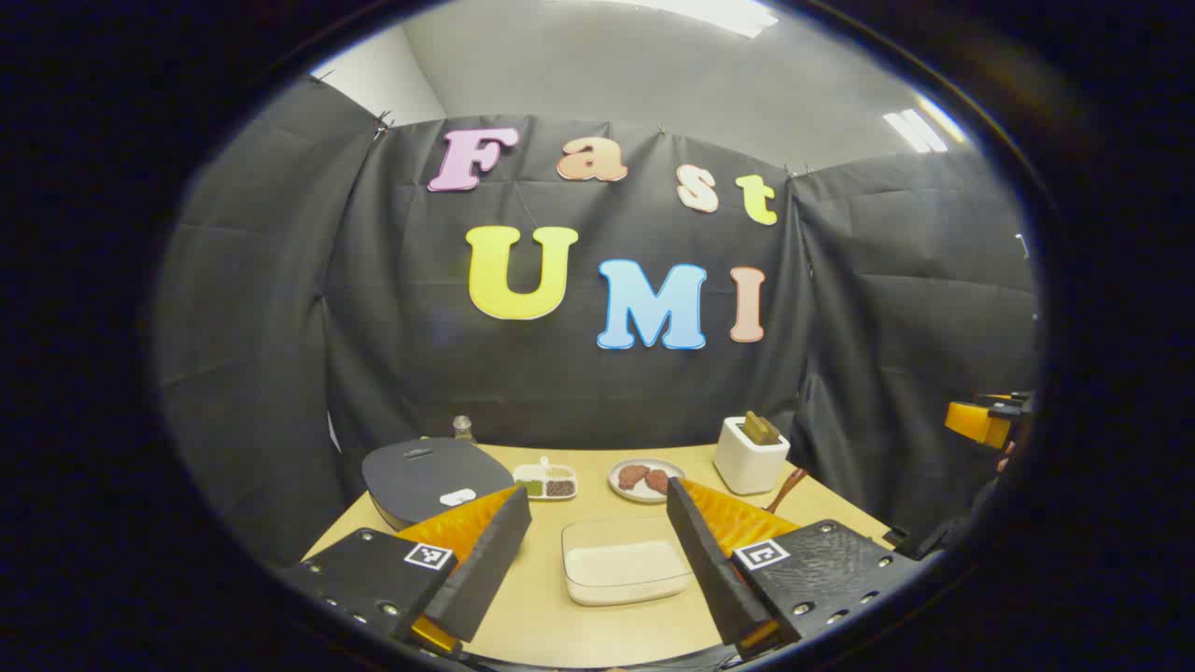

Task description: Close the left gripper, press the button to open the rice cooker; take a wooden spoon from the chopstick holder with the right hand, scoop a spoonful of rice and pour it into the rice cooker, then put the wooden spoon back into the chopstick holder.

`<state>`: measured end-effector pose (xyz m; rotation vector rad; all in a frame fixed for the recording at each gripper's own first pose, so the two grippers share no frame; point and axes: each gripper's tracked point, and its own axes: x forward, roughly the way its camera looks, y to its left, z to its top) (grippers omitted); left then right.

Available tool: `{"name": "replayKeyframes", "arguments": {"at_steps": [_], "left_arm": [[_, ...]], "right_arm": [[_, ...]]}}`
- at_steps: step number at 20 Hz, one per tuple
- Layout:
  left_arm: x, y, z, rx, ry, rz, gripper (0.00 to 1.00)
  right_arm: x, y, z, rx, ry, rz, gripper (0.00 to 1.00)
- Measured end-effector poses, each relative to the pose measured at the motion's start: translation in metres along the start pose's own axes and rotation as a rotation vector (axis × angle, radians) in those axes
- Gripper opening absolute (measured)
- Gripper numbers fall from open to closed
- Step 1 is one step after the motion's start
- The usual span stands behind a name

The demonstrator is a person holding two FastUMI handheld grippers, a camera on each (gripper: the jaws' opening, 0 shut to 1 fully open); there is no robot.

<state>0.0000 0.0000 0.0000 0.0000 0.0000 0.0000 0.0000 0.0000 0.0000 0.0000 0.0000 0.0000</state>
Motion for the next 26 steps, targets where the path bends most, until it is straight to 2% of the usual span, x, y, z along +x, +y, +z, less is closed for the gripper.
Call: {"name": "replayKeyframes", "arguments": {"at_steps": [2, 3, 5, 7, 8, 9, 10, 11, 12, 15, 17, 18, 19, 20, 21, 22, 24, 25, 26], "left_arm": [[0.002, 0.002, -0.007, -0.002, 0.021, -0.005, 0.93], [0.003, 0.005, -0.010, 0.001, 0.032, -0.004, 0.90], [0.004, 0.016, -0.013, 0.004, 0.044, 0.006, 0.93], [0.001, 0.029, -0.008, -0.002, 0.030, 0.024, 0.91], [-0.005, 0.036, -0.005, -0.011, 0.018, 0.030, 0.93], [-0.010, 0.042, -0.004, -0.019, 0.010, 0.038, 0.93], [-0.016, 0.049, -0.007, -0.025, 0.005, 0.048, 0.91], [-0.022, 0.058, -0.008, -0.026, 0.004, 0.061, 0.93], [-0.028, 0.067, -0.013, -0.026, 0.006, 0.075, 0.93], [-0.044, 0.090, -0.015, -0.034, 0.009, 0.105, 0.93], [-0.055, 0.108, -0.017, -0.054, 0.015, 0.132, 0.90], [-0.058, 0.115, -0.017, -0.067, 0.015, 0.140, 0.90], [-0.058, 0.121, -0.019, -0.080, 0.018, 0.149, 0.90], [-0.057, 0.128, -0.020, -0.089, 0.028, 0.160, 0.90], [-0.056, 0.134, -0.022, -0.094, 0.033, 0.172, 0.90], [-0.053, 0.137, -0.023, -0.096, 0.036, 0.180, 0.90], [-0.043, 0.139, -0.018, -0.095, 0.039, 0.197, 0.90], [-0.036, 0.139, -0.014, -0.093, 0.041, 0.206, 0.91], [-0.029, 0.138, -0.012, -0.090, 0.043, 0.212, 0.91]], "right_arm": [[0.003, 0.002, 0.004, 0.012, -0.011, 0.006, 0.99], [0.002, 0.004, 0.005, 0.014, -0.016, 0.010, 0.99], [0.001, 0.005, 0.002, 0.008, -0.020, 0.013, 0.99], [0.000, 0.007, -0.006, 0.001, -0.009, 0.012, 0.99], [0.000, 0.009, -0.010, 0.003, 0.003, 0.012, 0.95], [0.000, 0.012, -0.015, 0.008, 0.017, 0.014, 0.99], [0.000, 0.017, -0.018, 0.014, 0.033, 0.021, 0.95], [0.001, 0.024, -0.021, 0.017, 0.044, 0.033, 0.95], [0.002, 0.032, -0.019, 0.017, 0.047, 0.046, 0.99], [0.012, 0.060, -0.014, 0.024, 0.048, 0.102, 0.99], [0.018, 0.079, -0.009, 0.021, 0.051, 0.141, 0.99], [0.020, 0.087, -0.006, 0.014, 0.051, 0.159, 0.95], [0.022, 0.094, -0.003, 0.004, 0.047, 0.174, 0.94], [0.024, 0.100, -0.001, -0.004, 0.045, 0.190, 0.99], [0.027, 0.106, -0.001, -0.010, 0.045, 0.205, 0.95], [0.032, 0.112, -0.002, -0.015, 0.048, 0.218, 0.99], [0.045, 0.120, -0.006, -0.025, 0.058, 0.239, 0.95], [0.053, 0.123, -0.007, -0.025, 0.064, 0.248, 0.99], [0.062, 0.126, -0.008, -0.020, 0.073, 0.255, 0.99]]}}
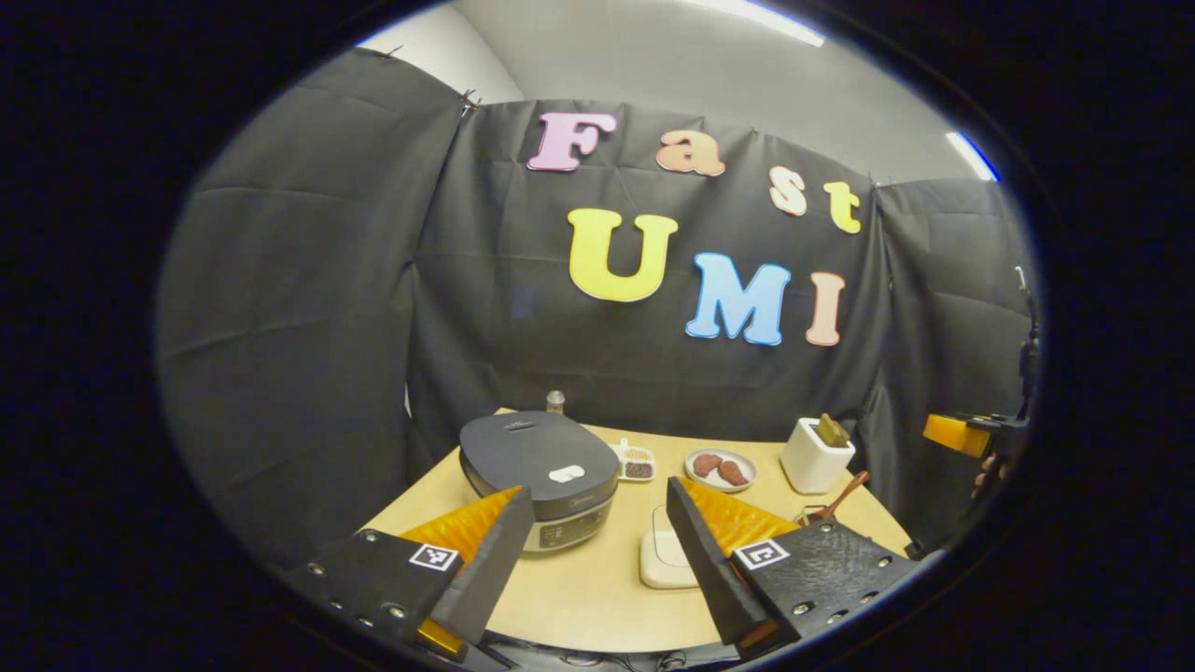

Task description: Close the left gripper, press the button to open the rice cooker; take a wooden spoon from the chopstick holder with the right hand, scoop a spoonful of rice and pour it into the rice cooker, then put the wooden spoon back into the chopstick holder.

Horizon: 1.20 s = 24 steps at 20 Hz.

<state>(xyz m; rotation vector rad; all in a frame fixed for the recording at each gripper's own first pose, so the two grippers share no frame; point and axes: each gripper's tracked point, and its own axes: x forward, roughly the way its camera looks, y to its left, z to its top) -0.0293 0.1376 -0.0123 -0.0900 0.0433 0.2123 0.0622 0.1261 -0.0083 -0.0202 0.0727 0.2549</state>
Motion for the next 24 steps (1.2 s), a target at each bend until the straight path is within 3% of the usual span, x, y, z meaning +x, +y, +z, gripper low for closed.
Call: {"name": "replayKeyframes", "arguments": {"at_steps": [7, 8, 9, 12, 13, 15, 17, 19, 21, 22, 24], "left_arm": [[0.072, -0.013, 0.030, 0.013, 0.044, 0.009, 0.91], [0.085, -0.012, 0.032, 0.012, 0.055, 0.013, 0.91], [0.096, -0.008, 0.033, 0.005, 0.061, 0.036, 0.81], [0.120, -0.010, 0.034, -0.021, 0.120, 0.046, 0.52], [0.126, -0.005, 0.036, -0.019, 0.130, 0.076, 0.44], [0.141, -0.010, 0.033, -0.036, 0.159, 0.064, 0.27], [0.153, -0.008, 0.029, -0.034, 0.186, 0.101, 0.28], [0.157, -0.013, 0.023, -0.044, 0.223, 0.114, 0.05], [0.160, -0.017, 0.017, -0.027, 0.240, 0.157, 0.06], [0.164, -0.017, 0.019, -0.027, 0.240, 0.168, 0.01], [0.168, -0.023, 0.016, -0.051, 0.250, 0.160, 0.01]], "right_arm": [[0.062, -0.021, -0.001, 0.051, 0.007, -0.007, 0.99], [0.069, -0.026, -0.003, 0.059, 0.010, -0.011, 0.95], [0.075, -0.031, -0.005, 0.067, 0.011, -0.019, 0.99], [0.093, -0.040, -0.017, 0.082, 0.032, -0.023, 0.92], [0.098, -0.044, -0.023, 0.083, 0.045, -0.021, 0.98], [0.108, -0.053, -0.031, 0.082, 0.058, -0.025, 0.98], [0.117, -0.060, -0.035, 0.086, 0.060, -0.022, 0.98], [0.127, -0.063, -0.044, 0.090, 0.089, 0.000, 0.98], [0.134, -0.066, -0.050, 0.097, 0.106, 0.034, 0.98], [0.137, -0.068, -0.054, 0.087, 0.113, 0.048, 0.98], [0.140, -0.075, -0.064, 0.053, 0.136, 0.058, 0.98]]}}
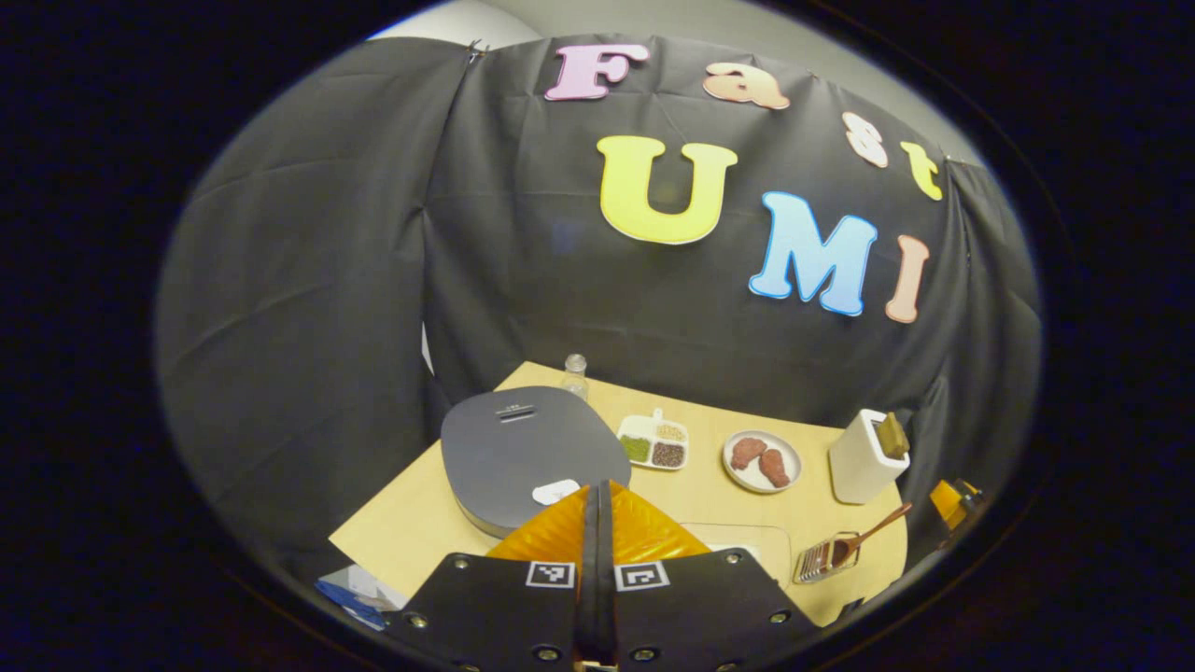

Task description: Close the left gripper, press the button to open the rice cooker; take a wooden spoon from the chopstick holder with the right hand, scoop a spoonful of rice and pour it into the rice cooker, then put the wooden spoon back into the chopstick holder.

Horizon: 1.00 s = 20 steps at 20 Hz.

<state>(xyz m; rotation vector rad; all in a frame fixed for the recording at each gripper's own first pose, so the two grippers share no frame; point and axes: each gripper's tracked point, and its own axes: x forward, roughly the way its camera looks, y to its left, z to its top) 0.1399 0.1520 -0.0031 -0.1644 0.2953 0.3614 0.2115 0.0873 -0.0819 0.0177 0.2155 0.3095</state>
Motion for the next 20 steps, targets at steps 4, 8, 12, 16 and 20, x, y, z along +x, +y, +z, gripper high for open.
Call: {"name": "replayKeyframes", "arguments": {"at_steps": [4, 8, 12, 16, 20], "left_arm": [[0.025, 0.007, -0.009, 0.013, 0.041, -0.016, 0.01], [0.065, 0.020, -0.020, -0.004, 0.122, -0.074, 0.01], [0.117, 0.035, -0.045, 0.022, 0.218, -0.116, 0.01], [0.155, 0.046, -0.069, 0.052, 0.298, -0.139, 0.01], [0.173, 0.046, -0.087, 0.056, 0.351, -0.181, 0.01]], "right_arm": [[-0.003, -0.004, -0.007, -0.003, 0.016, -0.024, 0.98], [-0.012, 0.002, -0.002, 0.021, 0.006, -0.079, 0.98], [-0.024, 0.009, -0.005, 0.039, 0.000, -0.147, 0.98], [-0.035, 0.023, -0.013, 0.012, 0.016, -0.192, 0.98], [-0.039, 0.039, -0.016, 0.007, 0.021, -0.210, 0.98]]}}
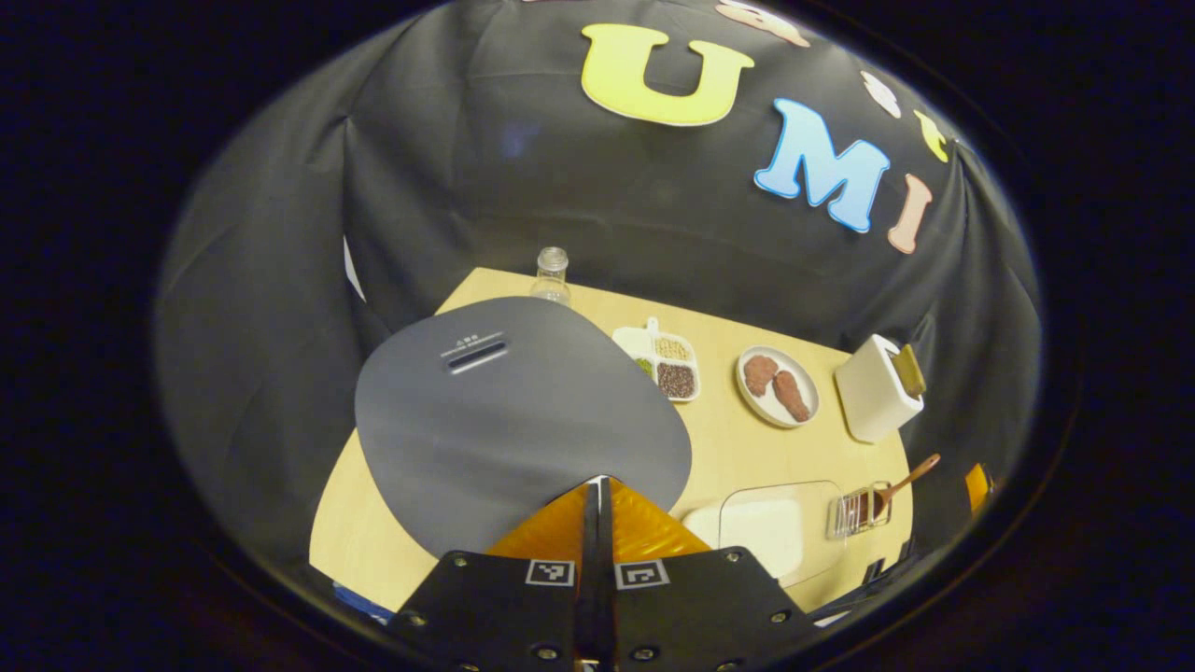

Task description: Close the left gripper, press the button to open the rice cooker; take a wooden spoon from the chopstick holder with the right hand, scoop a spoonful of rice and pour it into the rice cooker, then put the wooden spoon back into the chopstick holder.

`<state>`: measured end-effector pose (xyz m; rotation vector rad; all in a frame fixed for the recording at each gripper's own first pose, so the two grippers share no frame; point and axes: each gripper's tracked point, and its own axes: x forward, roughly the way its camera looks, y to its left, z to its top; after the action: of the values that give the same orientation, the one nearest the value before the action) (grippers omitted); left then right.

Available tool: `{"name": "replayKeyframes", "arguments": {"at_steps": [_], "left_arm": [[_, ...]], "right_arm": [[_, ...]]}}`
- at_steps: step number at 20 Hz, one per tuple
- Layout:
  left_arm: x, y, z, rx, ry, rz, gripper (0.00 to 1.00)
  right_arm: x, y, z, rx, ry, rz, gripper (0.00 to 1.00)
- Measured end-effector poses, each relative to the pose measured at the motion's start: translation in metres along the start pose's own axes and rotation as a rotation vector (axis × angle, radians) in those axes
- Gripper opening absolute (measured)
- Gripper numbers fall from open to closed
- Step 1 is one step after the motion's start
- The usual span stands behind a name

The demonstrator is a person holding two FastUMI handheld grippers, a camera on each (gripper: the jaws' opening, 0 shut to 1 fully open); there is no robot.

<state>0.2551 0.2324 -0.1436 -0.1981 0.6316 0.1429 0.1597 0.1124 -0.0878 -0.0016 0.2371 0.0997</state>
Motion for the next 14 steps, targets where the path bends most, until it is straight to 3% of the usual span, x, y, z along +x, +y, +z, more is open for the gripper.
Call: {"name": "replayKeyframes", "arguments": {"at_steps": [14], "left_arm": [[0.014, 0.000, -0.010, 0.037, 0.048, -0.044, 0.01]], "right_arm": [[0.000, 0.017, -0.012, 0.011, 0.032, -0.022, 0.98]]}}
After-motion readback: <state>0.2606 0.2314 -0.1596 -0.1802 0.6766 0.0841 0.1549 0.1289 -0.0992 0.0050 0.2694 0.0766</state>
